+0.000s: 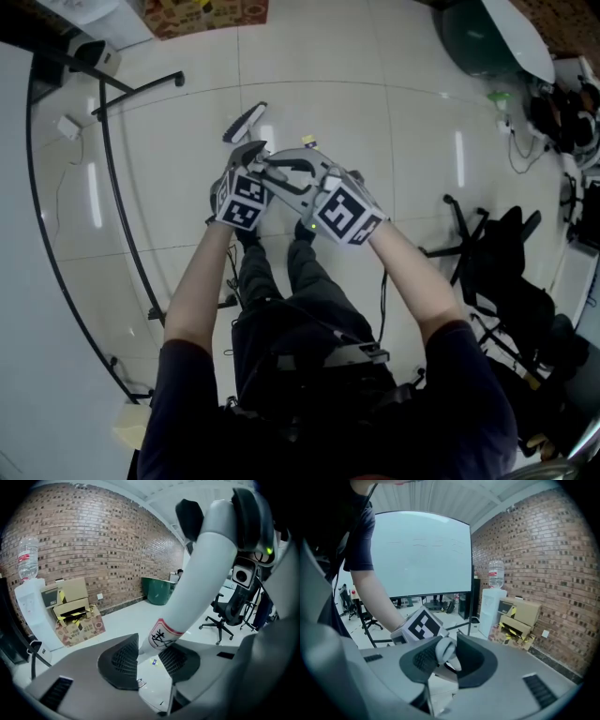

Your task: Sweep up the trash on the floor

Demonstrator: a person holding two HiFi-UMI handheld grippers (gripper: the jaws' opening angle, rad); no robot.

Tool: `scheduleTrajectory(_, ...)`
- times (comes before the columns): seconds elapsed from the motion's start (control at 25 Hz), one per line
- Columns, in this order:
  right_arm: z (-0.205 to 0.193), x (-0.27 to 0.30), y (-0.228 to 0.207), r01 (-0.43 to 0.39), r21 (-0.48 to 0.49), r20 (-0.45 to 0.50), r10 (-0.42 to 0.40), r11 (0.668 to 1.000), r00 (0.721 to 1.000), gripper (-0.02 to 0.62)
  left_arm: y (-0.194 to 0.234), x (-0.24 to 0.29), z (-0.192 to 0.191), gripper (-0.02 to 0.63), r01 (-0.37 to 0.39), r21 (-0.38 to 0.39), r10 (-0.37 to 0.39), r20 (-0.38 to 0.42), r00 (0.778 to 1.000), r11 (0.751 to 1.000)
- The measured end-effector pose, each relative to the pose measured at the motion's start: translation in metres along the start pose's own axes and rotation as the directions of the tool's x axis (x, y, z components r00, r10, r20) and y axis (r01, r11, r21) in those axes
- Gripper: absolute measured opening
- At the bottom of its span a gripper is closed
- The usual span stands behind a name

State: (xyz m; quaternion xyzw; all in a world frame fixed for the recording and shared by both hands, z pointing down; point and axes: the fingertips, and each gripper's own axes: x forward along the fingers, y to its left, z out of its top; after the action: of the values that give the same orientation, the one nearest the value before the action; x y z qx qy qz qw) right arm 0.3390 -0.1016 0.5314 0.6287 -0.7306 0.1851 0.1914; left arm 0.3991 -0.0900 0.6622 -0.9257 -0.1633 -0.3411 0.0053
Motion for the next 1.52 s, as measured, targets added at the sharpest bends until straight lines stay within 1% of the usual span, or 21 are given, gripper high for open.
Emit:
scheduleTrajectory(0.2, -0.002, -0.017, 0.002, 0.049, 0.052, 0.043, -0.051, 0.997, 0.998, 0.110, -0.015, -0.002, 0.003, 0.124, 0.012, -0.040, -0.012, -0.002, 1.000, 0.999)
scheduleTrajectory(0.32, -0.004, -0.027, 0.003, 0.072, 0.091, 0.041, -0.076, 0.993, 0.996, 0.110, -0.026, -0.003, 0.006, 0.124, 0.035, -0.030, -0.036, -0.001, 0.999, 0.999)
scheduleTrajectory(0.48, -0.012, -0.038, 0.017, 0.076, 0.096, 0.030, -0.079, 0.992, 0.996, 0.110, -0.045, -0.007, 0.001, 0.129, 0.054, -0.029, -0.055, -0.022, 0.998, 0.998)
scheduleTrajectory(0.6, -0.013, -0.048, 0.022, 0.085, 0.125, 0.042, -0.091, 0.988, 0.995, 0.110, -0.057, -0.011, -0.002, 0.129, 0.056, -0.054, -0.057, -0.034, 0.998, 0.997)
scheduleTrajectory(0.72, -0.016, -0.059, 0.023, 0.091, 0.155, 0.052, -0.100, 0.984, 0.994, 0.110, -0.071, -0.009, -0.001, 0.129, 0.072, -0.069, -0.075, -0.035, 0.997, 0.995)
scheduleTrajectory(0.88, -0.024, -0.073, 0.026, 0.084, 0.143, 0.054, -0.092, 0.986, 0.994, 0.110, -0.085, -0.006, 0.000, 0.129, 0.066, -0.047, -0.068, -0.048, 0.997, 0.997)
scheduleTrajectory(1.08, -0.038, -0.095, 0.031, 0.077, 0.146, 0.046, -0.085, 0.986, 0.995, 0.110, -0.108, 0.002, -0.001, 0.132, 0.043, -0.078, -0.046, -0.046, 0.998, 0.996)
scheduleTrajectory(1.2, -0.044, -0.107, 0.034, 0.066, 0.137, 0.048, -0.073, 0.988, 0.996, 0.110, -0.121, 0.003, 0.000, 0.132, 0.031, -0.074, -0.035, -0.056, 0.998, 0.997)
scheduleTrajectory(1.4, -0.049, -0.124, 0.045, 0.070, 0.160, 0.042, -0.078, 0.985, 0.996, 0.110, -0.142, 0.000, -0.002, 0.132, 0.045, -0.059, -0.049, -0.071, 0.996, 0.997)
scheduleTrajectory(1.52, -0.054, -0.125, 0.056, 0.073, 0.138, 0.037, -0.079, 0.988, 0.996, 0.110, -0.149, -0.003, -0.007, 0.132, 0.049, -0.036, -0.051, -0.067, 0.996, 0.998)
